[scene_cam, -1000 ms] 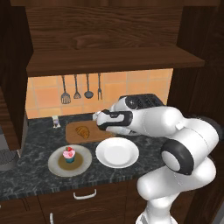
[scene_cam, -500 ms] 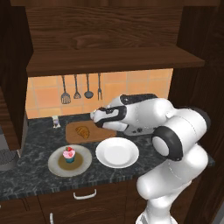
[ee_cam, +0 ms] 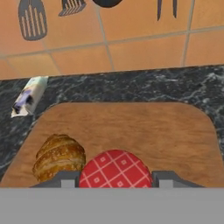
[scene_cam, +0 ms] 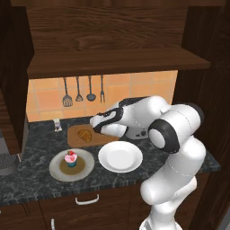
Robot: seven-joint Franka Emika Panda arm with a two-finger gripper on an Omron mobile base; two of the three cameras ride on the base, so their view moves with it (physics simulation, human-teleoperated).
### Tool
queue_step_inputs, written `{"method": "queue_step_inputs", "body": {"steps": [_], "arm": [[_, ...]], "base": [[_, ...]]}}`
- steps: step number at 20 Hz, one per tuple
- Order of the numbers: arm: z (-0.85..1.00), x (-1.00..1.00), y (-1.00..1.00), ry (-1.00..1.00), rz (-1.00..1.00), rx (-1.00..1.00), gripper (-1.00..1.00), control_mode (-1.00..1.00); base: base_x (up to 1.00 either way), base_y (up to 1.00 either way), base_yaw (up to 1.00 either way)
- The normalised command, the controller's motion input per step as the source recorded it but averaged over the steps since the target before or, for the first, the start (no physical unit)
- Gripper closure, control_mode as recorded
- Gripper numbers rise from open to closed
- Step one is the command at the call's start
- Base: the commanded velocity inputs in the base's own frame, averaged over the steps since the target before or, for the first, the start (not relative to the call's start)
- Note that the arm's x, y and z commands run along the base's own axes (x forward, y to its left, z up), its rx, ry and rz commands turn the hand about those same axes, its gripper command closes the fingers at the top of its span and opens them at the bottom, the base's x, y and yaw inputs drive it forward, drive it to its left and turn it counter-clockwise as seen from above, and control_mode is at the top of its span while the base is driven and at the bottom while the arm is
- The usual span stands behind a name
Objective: From the different types of pastries on the counter, select a croissant and place it on the cutting board. Then retrieve a jar of jam from the cabinet and place it alongside the croissant on the cutting board.
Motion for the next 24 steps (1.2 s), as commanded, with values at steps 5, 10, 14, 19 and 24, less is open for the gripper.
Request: {"method": "queue_step_inputs", "body": {"steps": [5, 10, 14, 19, 24], "arm": [[-0.07, 0.03, 0.03, 0.00, 0.00, 0.00, 1.00, -1.00], [-0.02, 0.00, 0.00, 0.00, 0.00, 0.00, 1.00, -1.00], [-0.17, 0.04, 0.00, 0.00, 0.00, 0.00, 1.00, -1.00], [-0.13, 0.05, 0.00, 0.00, 0.00, 0.00, 1.00, -1.00], [-0.16, 0.08, 0.00, 0.00, 0.00, 0.00, 1.00, -1.00]], "base": [[0.00, 0.00, 0.00], [0.00, 0.00, 0.00], [0.00, 0.00, 0.00], [0.00, 0.00, 0.00], [0.00, 0.00, 0.00]]}}
